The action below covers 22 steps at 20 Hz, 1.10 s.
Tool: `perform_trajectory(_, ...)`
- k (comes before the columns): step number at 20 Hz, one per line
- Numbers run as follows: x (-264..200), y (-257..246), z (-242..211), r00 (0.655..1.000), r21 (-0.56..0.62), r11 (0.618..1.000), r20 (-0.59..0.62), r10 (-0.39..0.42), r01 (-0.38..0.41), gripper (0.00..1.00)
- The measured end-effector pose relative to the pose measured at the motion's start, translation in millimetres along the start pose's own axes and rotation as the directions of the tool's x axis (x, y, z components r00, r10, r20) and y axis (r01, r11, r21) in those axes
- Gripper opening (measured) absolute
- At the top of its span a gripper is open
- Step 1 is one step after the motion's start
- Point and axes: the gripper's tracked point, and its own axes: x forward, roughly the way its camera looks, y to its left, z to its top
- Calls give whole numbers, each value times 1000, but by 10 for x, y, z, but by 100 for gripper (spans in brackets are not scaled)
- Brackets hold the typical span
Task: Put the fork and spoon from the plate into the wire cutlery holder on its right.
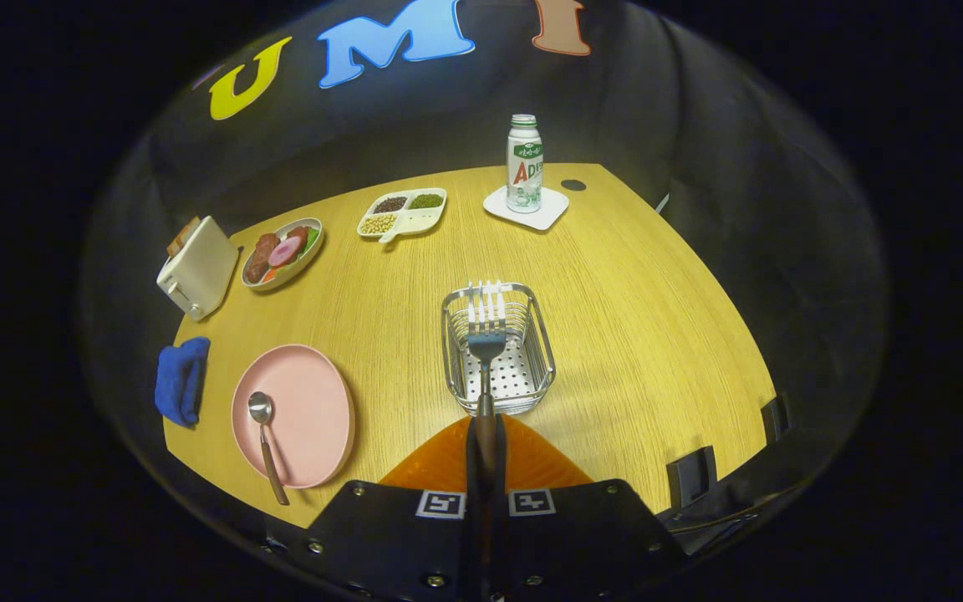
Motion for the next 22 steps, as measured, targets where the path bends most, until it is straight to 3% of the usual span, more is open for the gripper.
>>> perform_trajectory(9, 75, 2, -11, 994, -11, 1000, -109, -8, 7, 6)
perform_trajectory(15, -18, -2, 236, 999, -18, 1000, -44, -11, 10, 16)
perform_trajectory(16, -17, 16, 256, 999, -20, 1000, -35, -11, 10, 34)
perform_trajectory(17, -29, -10, 290, 1000, -25, 1000, -26, -17, 17, 45)
perform_trajectory(19, -70, 41, 343, 1000, -22, 1000, -6, 4, -4, 56)
perform_trajectory(21, -78, 37, 364, 1000, -25, 1000, 10, 1, 0, 92)
perform_trajectory(22, -88, 43, 386, 1000, -27, 1000, 22, 1, -1, 95)
